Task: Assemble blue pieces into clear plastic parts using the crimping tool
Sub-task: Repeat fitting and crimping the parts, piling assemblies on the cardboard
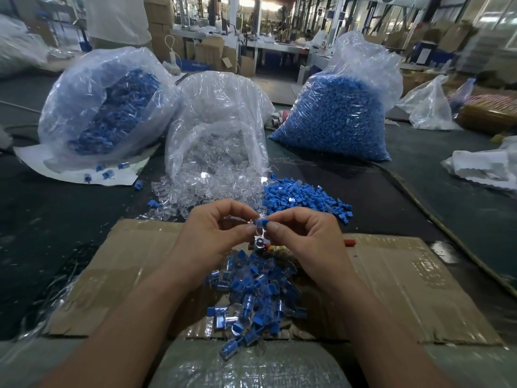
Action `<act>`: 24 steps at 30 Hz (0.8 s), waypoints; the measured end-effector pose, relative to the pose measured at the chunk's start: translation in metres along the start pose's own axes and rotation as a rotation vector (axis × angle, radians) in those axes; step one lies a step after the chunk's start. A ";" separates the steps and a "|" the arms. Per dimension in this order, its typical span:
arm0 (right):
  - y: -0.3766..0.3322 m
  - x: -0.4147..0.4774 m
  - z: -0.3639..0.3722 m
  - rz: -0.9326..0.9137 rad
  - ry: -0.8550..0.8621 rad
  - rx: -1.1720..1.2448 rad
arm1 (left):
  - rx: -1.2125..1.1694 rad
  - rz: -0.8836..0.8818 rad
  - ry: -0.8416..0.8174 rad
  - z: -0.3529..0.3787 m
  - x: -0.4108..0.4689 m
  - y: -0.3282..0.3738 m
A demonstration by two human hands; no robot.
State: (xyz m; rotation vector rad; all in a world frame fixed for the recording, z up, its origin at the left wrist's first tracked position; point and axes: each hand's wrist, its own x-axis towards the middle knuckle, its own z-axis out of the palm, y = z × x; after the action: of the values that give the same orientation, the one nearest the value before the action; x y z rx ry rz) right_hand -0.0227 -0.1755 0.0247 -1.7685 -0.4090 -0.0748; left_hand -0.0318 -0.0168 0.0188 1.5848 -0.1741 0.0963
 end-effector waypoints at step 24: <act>0.003 0.000 0.000 -0.011 -0.033 0.141 | -0.073 0.010 -0.025 0.002 -0.002 0.003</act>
State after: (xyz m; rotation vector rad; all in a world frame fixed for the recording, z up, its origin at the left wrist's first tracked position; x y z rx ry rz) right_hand -0.0219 -0.1757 0.0223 -1.6307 -0.4375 -0.0238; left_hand -0.0346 -0.0184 0.0218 1.5132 -0.2025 0.0768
